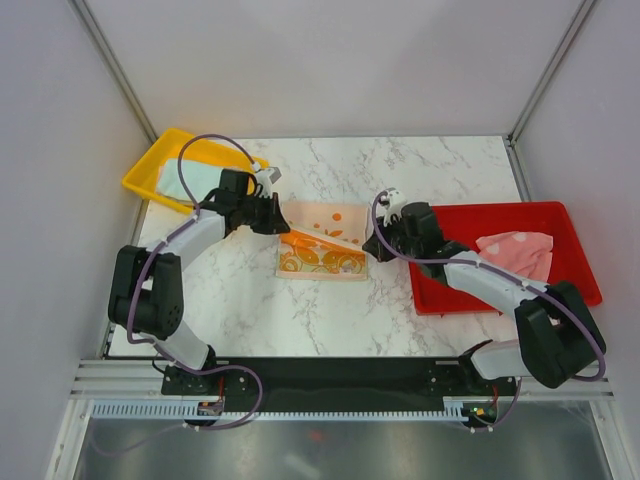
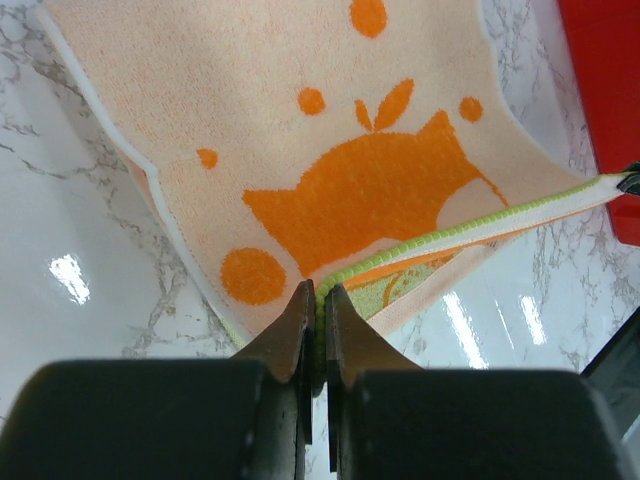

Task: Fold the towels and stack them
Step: Fold the towel

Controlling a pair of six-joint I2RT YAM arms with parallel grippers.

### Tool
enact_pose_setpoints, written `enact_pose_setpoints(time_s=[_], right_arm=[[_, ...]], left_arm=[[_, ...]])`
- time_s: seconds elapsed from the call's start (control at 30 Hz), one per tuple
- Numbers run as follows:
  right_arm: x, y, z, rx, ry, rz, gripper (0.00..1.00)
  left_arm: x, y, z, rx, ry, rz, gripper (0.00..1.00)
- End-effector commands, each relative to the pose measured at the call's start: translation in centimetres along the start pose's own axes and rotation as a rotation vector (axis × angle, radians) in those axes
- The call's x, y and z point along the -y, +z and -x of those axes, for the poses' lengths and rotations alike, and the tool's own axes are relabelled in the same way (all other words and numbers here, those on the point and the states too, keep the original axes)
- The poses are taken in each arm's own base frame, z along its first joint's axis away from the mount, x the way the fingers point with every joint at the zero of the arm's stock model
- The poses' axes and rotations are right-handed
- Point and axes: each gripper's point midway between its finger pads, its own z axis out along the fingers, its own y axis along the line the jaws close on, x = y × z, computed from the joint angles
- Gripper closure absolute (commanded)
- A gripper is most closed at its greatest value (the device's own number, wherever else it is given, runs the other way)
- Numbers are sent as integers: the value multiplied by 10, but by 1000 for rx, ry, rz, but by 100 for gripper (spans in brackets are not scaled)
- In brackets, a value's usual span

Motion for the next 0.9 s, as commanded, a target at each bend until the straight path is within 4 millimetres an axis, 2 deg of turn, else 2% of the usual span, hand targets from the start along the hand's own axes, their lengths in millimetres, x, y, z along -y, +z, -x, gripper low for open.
enact_pose_setpoints(time_s=[0.0,0.33,0.53,0.67,0.77,0.8,0.87], right_arm=[[0,-3,1,31,25,-16,100],[-2,-13,7,52,6,-30,100],[0,-12,-15,5,20,-28,100],[-8,-9,-29,-9,45,-5,100],[-8,-7,-40,-39,57,-4,100],[-8,-6,-41,-45,60,-5,98],[-7,-7,-48,-76,71,-16,91]], left_arm=[[-4,-7,-2,3,59,29,95],[-6,-7,-21,-45,41,42,96],[-8,0,-39,-119,40,69,94],[-5,7,-53,-173,72,104,86],[-7,4,-54,-180,89,151,80],[-5,2,-53,-174,91,146,72],[-1,-6,-49,-163,86,153,67]])
